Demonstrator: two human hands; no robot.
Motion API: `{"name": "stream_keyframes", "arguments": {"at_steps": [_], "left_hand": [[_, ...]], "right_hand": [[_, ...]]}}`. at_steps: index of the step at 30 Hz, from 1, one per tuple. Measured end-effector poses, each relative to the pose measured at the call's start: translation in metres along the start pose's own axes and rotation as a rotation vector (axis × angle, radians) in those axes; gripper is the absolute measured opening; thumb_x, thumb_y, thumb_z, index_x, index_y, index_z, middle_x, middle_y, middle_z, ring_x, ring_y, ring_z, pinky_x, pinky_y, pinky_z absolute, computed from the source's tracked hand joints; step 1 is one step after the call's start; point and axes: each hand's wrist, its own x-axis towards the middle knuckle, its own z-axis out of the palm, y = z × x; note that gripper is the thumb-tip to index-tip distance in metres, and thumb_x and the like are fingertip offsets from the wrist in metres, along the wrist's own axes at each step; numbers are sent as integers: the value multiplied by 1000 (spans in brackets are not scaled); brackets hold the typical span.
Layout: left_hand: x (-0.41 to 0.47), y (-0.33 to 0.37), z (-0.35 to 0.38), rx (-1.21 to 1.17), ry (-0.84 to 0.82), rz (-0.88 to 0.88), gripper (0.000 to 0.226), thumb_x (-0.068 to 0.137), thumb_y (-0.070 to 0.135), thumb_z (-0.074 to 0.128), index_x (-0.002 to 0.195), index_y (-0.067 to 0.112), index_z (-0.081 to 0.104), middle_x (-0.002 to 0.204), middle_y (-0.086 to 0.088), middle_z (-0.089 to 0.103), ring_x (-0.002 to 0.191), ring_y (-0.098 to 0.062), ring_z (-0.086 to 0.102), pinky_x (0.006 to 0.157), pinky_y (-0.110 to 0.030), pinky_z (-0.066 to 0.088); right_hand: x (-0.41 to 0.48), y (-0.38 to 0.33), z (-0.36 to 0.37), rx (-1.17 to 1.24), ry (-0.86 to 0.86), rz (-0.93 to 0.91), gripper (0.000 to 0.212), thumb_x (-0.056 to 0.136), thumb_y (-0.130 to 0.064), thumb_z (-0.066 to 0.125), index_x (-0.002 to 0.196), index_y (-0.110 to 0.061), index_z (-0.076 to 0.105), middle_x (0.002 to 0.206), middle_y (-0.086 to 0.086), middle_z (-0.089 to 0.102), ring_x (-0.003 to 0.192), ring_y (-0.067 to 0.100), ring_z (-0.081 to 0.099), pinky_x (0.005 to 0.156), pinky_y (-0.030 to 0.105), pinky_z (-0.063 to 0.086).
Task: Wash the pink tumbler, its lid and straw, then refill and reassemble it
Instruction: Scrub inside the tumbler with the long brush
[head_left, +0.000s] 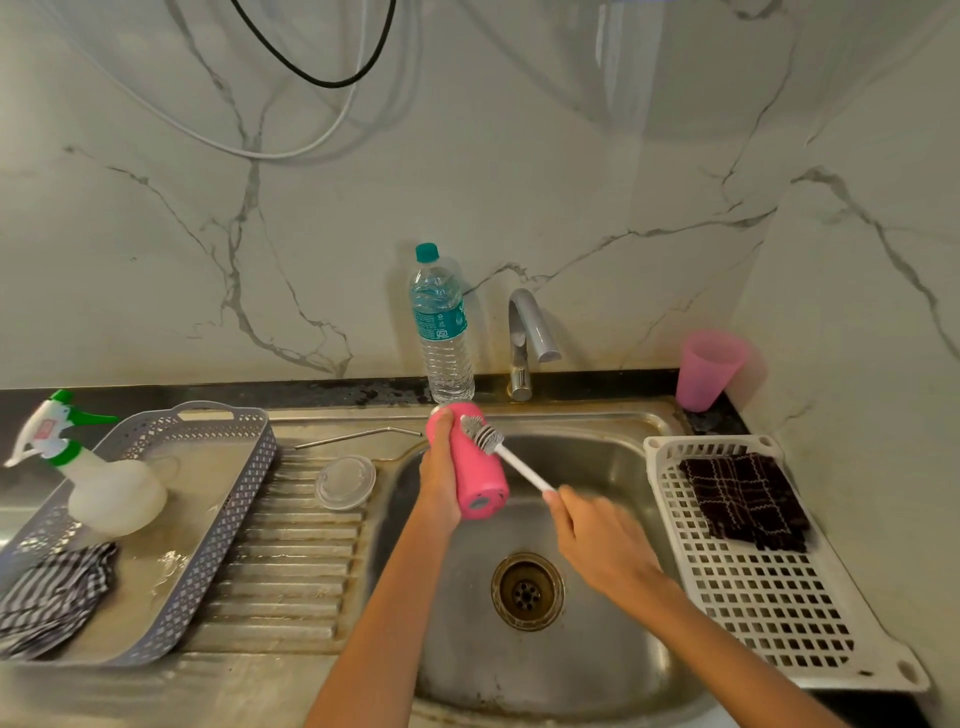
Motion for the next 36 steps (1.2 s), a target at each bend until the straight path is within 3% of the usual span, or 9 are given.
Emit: {"name": "stream_keyframes", "arguments": {"at_steps": [3,6,8,12,17,21,26,31,36], "left_hand": [[-8,-6,6,4,-102,11,105,50,78,75,129,13,53,111,-18,70,87,-30,71,71,-40,57],[-4,6,-2,-65,-65,-31,83,73,72,65,130,14,54,113,-19,67,86,-30,69,71,-40,59],[1,10,-7,-44,-37,-31,78,77,71,63,130,14,54,110,-18,67,82,-29,69,66,-38,59],[-14,-2,3,13,-76,-67,75,80,68,62,130,13,50,110,-17,67,85,-28,68,64,-36,58],[-7,32,-2,-40,-105,-59,70,85,68,55,129,14,54,96,-14,68,74,-25,69,57,-33,57],[-16,17,6,18,-137,-81,75,80,68,62,130,13,49,108,-17,67,81,-27,70,60,-35,58],[-6,33,-2,-86,-70,-54,70,86,65,56,134,14,49,99,-16,68,77,-27,68,57,-35,61],[-23,13,7,7,-125,-64,74,78,66,65,126,13,50,104,-17,68,81,-28,70,62,-35,59],[-12,29,0,-107,-66,-44,70,83,65,60,127,12,51,98,-16,68,74,-27,69,56,-34,59]], "right_hand": [[19,-3,-6,27,28,74,42,102,-45,21,91,-19,52,74,6,63,71,30,63,60,39,48],[2,-10,1,-11,3,-40,39,102,-44,21,87,-22,48,68,1,57,65,27,58,56,36,41],[-5,-9,1,-12,-11,-58,38,103,-44,20,86,-23,47,66,-2,54,61,24,55,54,34,38],[21,-10,-4,56,-1,82,41,102,-45,21,89,-20,51,70,3,60,65,27,59,57,38,46],[-1,-11,-7,32,-35,-26,40,102,-45,21,87,-22,49,68,0,58,59,23,53,55,35,40],[34,-6,-15,49,-16,104,43,102,-45,22,94,-19,55,71,2,59,68,27,61,57,33,42],[0,-4,-5,37,-50,-15,42,102,-46,21,84,-22,51,64,-2,56,58,21,57,54,38,47],[25,7,-7,82,-40,148,43,102,-44,23,87,-19,54,66,1,58,62,22,60,54,34,45],[-10,6,-8,37,-46,11,38,103,-41,23,80,-23,47,62,-3,55,53,14,51,49,27,38]]}}
